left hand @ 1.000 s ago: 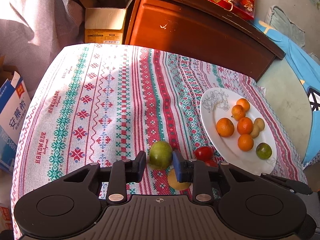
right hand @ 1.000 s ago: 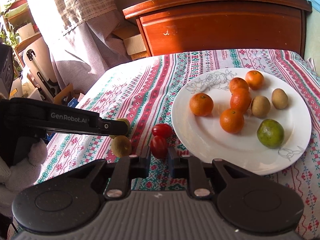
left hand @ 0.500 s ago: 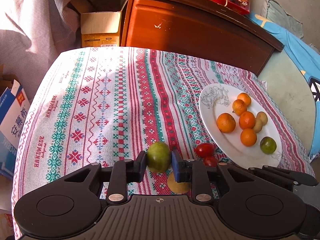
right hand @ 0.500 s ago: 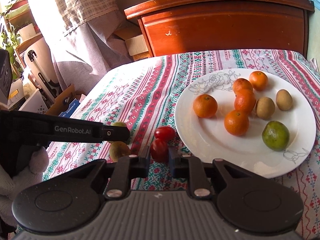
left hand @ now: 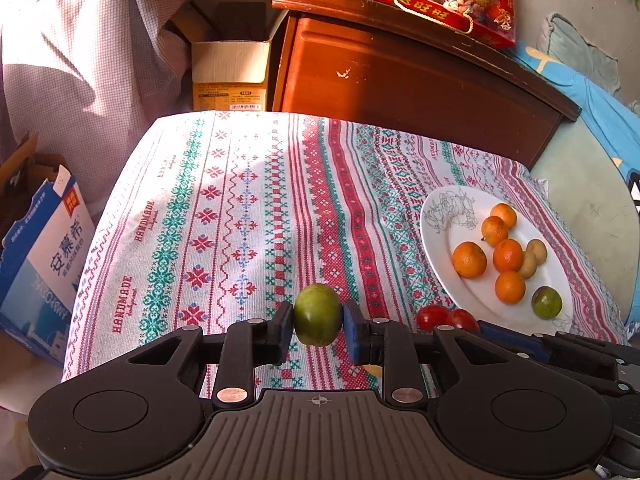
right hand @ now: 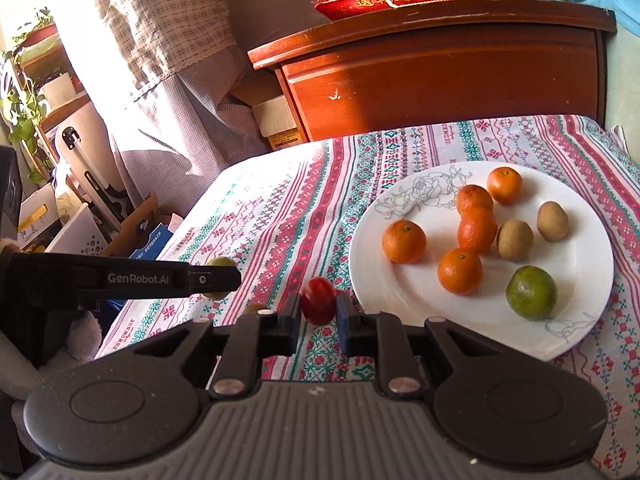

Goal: Organize fruits
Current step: 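Carry the lime and cherry tomato onto the white plate and open both tools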

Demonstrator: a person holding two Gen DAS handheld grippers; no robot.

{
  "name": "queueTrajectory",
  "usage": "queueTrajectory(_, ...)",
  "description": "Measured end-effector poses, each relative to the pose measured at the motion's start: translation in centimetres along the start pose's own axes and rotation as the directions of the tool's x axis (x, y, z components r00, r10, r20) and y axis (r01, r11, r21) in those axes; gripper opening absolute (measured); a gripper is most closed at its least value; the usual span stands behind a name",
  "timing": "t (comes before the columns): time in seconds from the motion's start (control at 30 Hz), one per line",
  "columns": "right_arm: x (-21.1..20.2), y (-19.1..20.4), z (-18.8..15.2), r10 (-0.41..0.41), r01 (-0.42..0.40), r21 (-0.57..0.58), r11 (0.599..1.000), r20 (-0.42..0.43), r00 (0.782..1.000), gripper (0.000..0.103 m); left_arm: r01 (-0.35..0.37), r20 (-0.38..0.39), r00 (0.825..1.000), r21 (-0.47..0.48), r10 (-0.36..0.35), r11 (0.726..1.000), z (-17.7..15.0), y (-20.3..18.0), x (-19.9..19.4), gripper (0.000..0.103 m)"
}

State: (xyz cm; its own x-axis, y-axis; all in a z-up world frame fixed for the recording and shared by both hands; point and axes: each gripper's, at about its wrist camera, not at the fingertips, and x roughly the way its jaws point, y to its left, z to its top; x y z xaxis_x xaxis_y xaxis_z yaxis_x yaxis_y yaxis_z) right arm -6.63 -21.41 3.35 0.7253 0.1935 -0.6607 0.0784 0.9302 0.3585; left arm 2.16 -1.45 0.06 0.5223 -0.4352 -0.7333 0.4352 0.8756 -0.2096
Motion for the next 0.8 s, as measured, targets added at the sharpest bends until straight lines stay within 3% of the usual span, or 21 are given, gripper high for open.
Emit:
queueTrajectory(0.17, -1.8, -2.1, 2.4, -0.029, 0.025, 0.061, 0.998, 0.064, 0.998, 0.019, 0.054, 0.037, 0.998, 0.025, -0.055, 0.998, 1.2, -1.9, -0.9, 0.024)
queueTrajectory(0.47, -3.6, -6.7, 5.5, -0.121, 0.112, 0.087, 0.99, 0.107, 0.987, 0.019, 0.139, 0.081, 0.986, 0.101, -0.147, 0.985, 3.8, -6.3, -0.5, 0.024)
queueTrajectory(0.8, -1.6, -10.2, 5.6, -0.137, 0.123, 0.195, 0.973, 0.057, 0.989, 0.019, 0.16, 0.069, 0.983, 0.139, -0.17, 0.977, 5.0, -9.0, 2.7, 0.024)
